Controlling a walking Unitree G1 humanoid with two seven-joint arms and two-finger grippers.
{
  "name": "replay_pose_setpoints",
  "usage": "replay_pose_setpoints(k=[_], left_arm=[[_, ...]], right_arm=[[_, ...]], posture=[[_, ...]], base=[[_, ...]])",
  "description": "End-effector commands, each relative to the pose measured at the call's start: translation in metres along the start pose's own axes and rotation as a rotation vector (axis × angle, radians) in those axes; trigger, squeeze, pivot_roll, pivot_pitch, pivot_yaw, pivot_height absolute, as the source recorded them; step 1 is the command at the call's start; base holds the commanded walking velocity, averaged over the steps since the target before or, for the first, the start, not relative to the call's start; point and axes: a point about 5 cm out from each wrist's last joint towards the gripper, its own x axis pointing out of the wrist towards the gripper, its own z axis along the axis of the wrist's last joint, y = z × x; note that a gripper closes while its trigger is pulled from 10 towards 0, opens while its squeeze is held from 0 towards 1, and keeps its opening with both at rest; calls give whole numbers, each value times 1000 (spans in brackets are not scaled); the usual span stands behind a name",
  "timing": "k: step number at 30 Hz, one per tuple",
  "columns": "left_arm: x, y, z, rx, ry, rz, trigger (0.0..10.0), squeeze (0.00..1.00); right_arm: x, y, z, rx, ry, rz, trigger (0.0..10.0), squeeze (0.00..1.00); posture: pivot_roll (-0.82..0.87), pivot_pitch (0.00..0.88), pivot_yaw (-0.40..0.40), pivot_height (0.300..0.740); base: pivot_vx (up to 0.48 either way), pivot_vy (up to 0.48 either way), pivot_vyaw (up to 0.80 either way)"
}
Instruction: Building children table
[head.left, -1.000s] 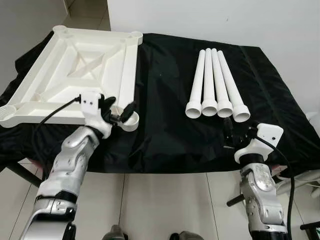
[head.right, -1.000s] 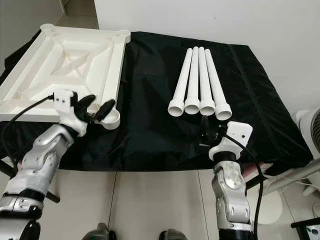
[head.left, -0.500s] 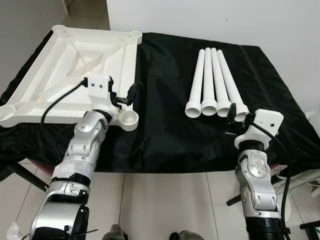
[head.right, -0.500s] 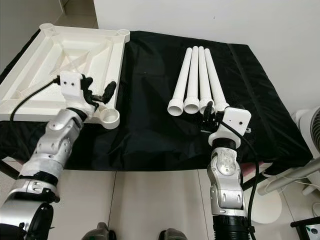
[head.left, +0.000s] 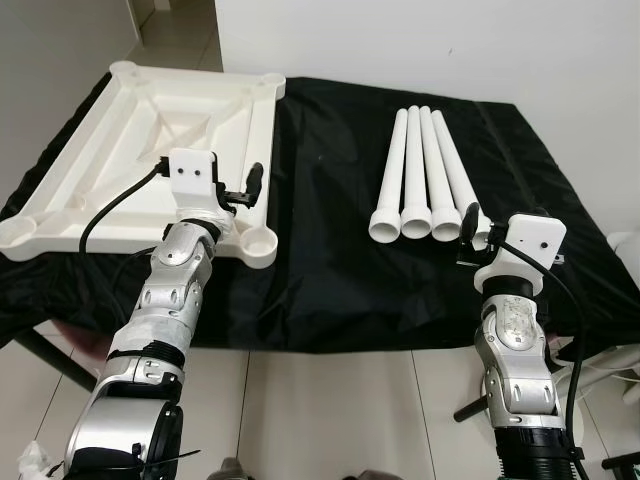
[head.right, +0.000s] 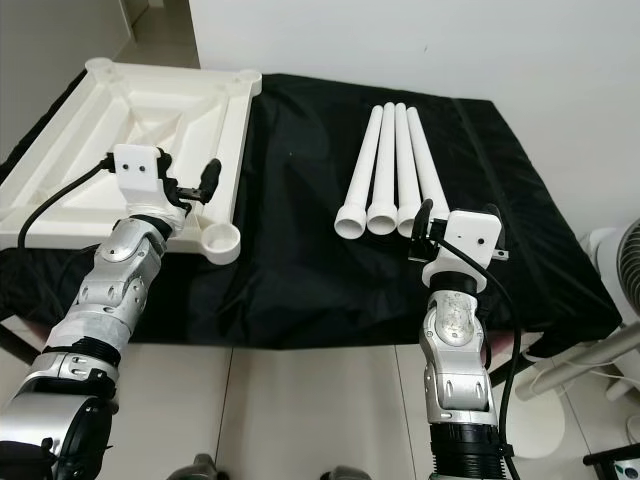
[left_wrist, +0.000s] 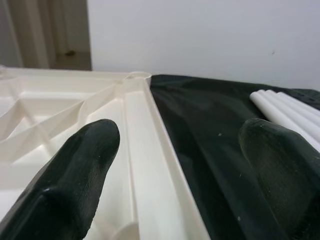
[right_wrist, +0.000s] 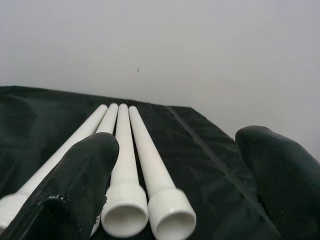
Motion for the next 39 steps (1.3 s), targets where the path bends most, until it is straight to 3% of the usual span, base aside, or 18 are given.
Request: replay_pose_setpoints(k=[1, 24, 30, 36, 37, 39], left_arm=[[1, -1, -2, 7, 8, 20, 10000, 0], [-4, -1, -4, 0, -12, 36, 10000, 0], [-5, -15, -9, 44, 32, -120, 10000, 0], [-6, -19, -11, 49, 78, -209, 10000, 0], [-4, -22, -10, 56, 84, -244, 10000, 0], [-3, -24, -9, 62, 83, -249, 10000, 0]], right_arm=[[1, 1, 0, -13, -4, 10, 10000, 0], [1, 3, -6, -28, 7, 59, 10000, 0], [2, 0, -12, 25, 67, 37, 10000, 0], [2, -1, -19, 92, 142, 24, 10000, 0], [-2, 0, -28, 137, 210, 10, 10000, 0], [-4, 0, -32, 152, 238, 3, 10000, 0]], posture=[[49, 0, -34, 740], [66, 0, -57, 740], [50, 21, -59, 740], [36, 34, -53, 740], [35, 42, -40, 740], [35, 43, -37, 740]], base=[[285, 0, 0], [270, 0, 0], [0, 0, 0], [0, 0, 0], [0, 0, 0], [0, 0, 0]])
